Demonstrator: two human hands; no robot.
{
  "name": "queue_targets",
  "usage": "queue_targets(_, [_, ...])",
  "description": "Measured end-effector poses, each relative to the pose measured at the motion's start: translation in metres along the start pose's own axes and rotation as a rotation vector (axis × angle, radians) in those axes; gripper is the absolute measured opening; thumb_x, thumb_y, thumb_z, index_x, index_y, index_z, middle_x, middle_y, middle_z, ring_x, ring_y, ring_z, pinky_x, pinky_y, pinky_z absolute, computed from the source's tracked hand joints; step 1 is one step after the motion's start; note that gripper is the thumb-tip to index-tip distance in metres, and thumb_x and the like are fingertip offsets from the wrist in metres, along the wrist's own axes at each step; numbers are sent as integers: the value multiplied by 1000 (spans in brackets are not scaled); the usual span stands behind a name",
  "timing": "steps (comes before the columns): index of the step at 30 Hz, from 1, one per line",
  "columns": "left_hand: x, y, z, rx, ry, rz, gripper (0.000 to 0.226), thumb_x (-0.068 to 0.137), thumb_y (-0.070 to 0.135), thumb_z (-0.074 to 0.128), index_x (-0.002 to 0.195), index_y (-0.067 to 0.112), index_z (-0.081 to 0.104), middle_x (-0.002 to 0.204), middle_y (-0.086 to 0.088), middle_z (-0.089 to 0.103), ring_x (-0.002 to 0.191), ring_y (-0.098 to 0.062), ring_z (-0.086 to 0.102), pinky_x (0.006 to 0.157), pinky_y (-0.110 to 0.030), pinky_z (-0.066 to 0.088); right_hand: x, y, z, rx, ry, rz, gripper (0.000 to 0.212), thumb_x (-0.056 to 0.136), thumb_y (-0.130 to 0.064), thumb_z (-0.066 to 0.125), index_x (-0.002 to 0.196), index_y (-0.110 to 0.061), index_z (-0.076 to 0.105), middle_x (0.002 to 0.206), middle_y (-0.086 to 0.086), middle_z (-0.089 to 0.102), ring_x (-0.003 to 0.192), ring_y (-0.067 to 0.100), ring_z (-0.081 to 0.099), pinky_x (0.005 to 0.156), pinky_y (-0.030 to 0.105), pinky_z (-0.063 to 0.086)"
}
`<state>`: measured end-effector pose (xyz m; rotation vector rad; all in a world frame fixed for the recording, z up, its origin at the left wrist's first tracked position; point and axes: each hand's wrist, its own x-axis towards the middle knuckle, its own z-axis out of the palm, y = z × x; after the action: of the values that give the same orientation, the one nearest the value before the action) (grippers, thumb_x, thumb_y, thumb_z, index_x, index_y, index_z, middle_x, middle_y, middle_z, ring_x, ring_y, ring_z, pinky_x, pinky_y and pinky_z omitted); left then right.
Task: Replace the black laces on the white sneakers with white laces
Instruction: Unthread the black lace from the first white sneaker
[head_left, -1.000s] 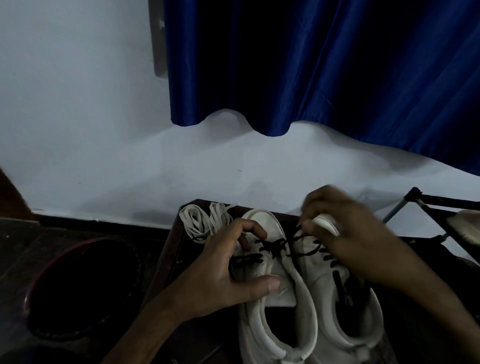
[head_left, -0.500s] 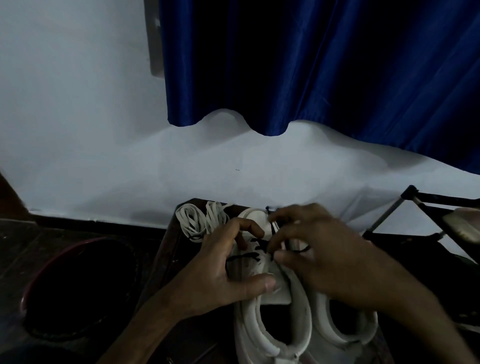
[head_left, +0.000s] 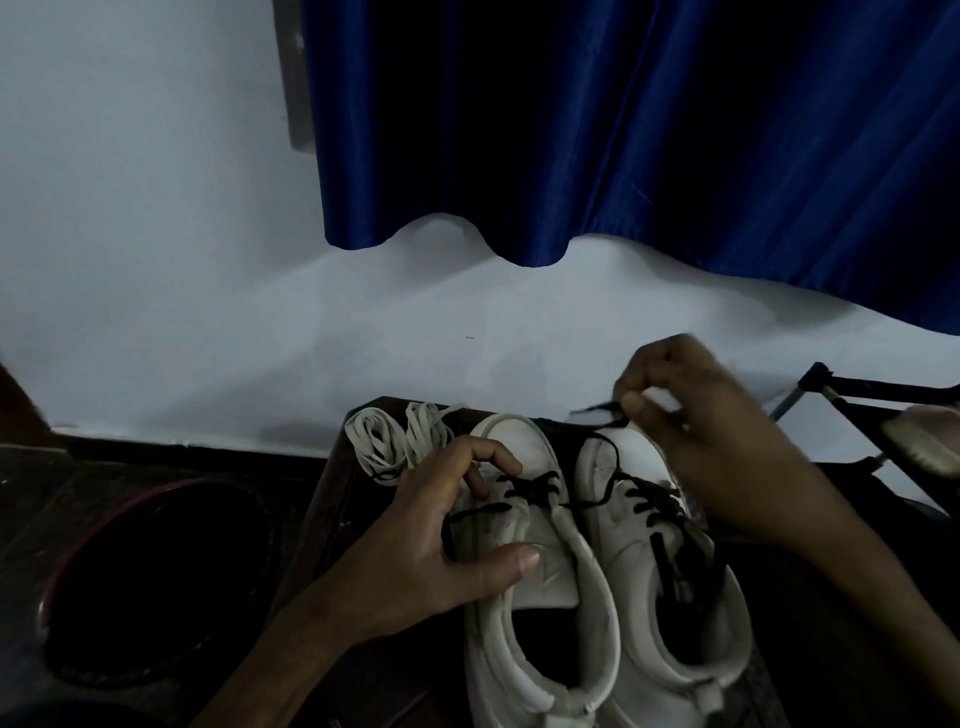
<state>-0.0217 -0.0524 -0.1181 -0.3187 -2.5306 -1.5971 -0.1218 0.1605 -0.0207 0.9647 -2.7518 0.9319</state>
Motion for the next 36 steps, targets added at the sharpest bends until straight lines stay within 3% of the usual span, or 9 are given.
queue_targets(8, [0,5,3,17,19,56,41,87,55,55,123,35,54,128,10,53,119,-16,49,100,-41,40,-1,9,20,-114,-253,70,8,87,-23,71,87,-30,68,94,-14,62,88,2,59,83,32,51])
queue_targets(10, [9,2,4,54,122,122,29,98,52,44,113,37,64,120,9,59,111,-16,58,96,-44,46,-4,14,27,-16,-192,3,15,88,-19,70,95,-33,69,95,-15,62,88,1,60,80,24,50])
queue_targets(14, [22,16,-4,150,179,118,16,95,34,56,92,36,72,101,11,62,99,-13,63,80,-18,47,-4,16,25,119,-188,-128,26,92,-9,65,97,-33,74,99,-13,63,88,4,62,77,14,47])
queue_targets(17, [28,20,-8,406,129,83,6,84,45,64,84,43,70,96,16,61,86,-7,62,76,-28,46,-1,16,26,-3,-301,-183,33,91,-8,63,100,-37,75,106,-13,61,94,0,55,76,5,38])
queue_targets(19, [31,21,-6,527,81,44,16,80,59,58,85,48,68,97,20,59,85,1,58,81,-34,41,1,16,26,-57,-370,-180,36,91,-8,63,103,-39,75,109,-11,60,92,-3,48,73,-1,32])
queue_targets(22, [36,29,-4,614,11,27,29,76,69,46,83,50,67,101,27,54,88,12,51,86,-18,24,2,18,24,-13,-378,-136,31,88,-13,68,102,-39,74,110,-9,60,86,-3,47,70,0,32])
queue_targets(25, [44,34,-1,671,-52,14,32,73,70,39,78,51,65,105,31,50,88,17,49,85,-14,20,1,20,27,1,-360,-99,27,87,-16,69,101,-40,73,111,-8,58,87,0,48,70,7,36])
queue_targets(33, [44,36,4,732,-22,114,18,83,56,46,79,42,58,100,30,50,87,15,50,87,-15,23,1,22,32,42,-349,-37,22,86,-21,73,101,-36,73,109,-3,58,87,5,48,61,4,30])
queue_targets(36, [38,30,8,439,24,38,11,93,39,55,83,37,59,88,17,59,80,-2,57,74,-17,38,0,22,31,40,-343,-21,20,85,-22,73,100,-35,73,108,-4,58,88,5,48,63,3,30])
